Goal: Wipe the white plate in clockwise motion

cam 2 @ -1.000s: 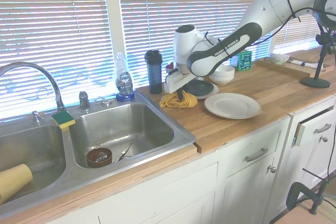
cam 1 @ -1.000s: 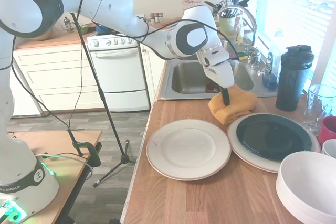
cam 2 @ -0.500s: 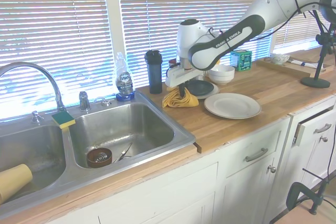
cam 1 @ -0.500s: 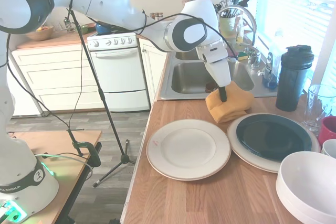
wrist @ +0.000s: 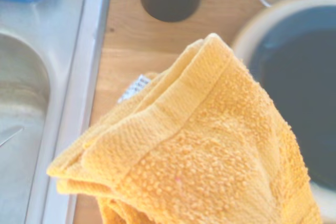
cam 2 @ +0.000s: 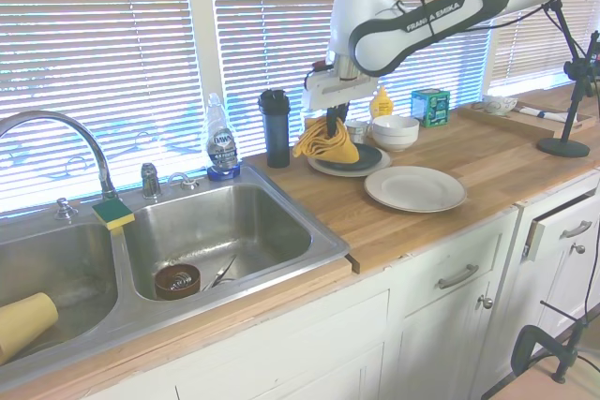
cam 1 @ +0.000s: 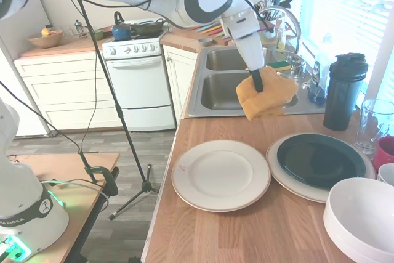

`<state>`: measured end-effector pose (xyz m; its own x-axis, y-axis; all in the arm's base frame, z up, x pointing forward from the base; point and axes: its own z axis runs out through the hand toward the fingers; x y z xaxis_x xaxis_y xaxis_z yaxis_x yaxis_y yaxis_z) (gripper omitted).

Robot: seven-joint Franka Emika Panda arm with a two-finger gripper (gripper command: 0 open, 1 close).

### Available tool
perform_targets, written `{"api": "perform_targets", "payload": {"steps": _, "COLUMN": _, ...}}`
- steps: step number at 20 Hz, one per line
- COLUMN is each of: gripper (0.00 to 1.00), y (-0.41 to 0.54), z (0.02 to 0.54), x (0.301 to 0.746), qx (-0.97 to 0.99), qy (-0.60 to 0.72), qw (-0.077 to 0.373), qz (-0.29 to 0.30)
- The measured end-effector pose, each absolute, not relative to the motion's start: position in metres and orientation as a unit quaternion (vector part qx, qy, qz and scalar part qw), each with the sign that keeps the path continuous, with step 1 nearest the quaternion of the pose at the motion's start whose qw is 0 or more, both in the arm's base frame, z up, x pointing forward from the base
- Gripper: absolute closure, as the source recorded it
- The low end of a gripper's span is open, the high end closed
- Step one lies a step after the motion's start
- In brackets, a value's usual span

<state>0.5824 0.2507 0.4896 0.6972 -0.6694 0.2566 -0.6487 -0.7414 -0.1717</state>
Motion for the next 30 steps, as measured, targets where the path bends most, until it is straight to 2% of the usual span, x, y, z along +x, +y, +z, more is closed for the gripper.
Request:
{"api": "perform_targets", "payload": {"steps": 5, "gripper": 1.0, "y": 0.223, "z": 0.513, "x": 0.541, "qx": -0.912, "qy": 0.38, "qw": 0.029, "qz": -0.151}}
{"api": "perform_targets", "payload": {"steps": 14, "gripper": 1.0, "y": 0.16, "z": 0.484, "x": 0.469, "qx": -0.901, "qy": 0.417, "qw": -0.003, "qz": -0.124}}
{"api": "perform_targets", "payload": {"steps": 20, "gripper": 1.0, "y": 0.115, "z": 0.435, "x": 0.459, "qx": -0.892, "qy": 0.44, "qw": -0.015, "qz": -0.104}}
{"api": "perform_targets", "payload": {"steps": 30, "gripper": 1.0, "y": 0.098, "z": 0.38, "x": 0.47, "qx": -0.894, "qy": 0.43, "qw": 0.012, "qz": -0.129}}
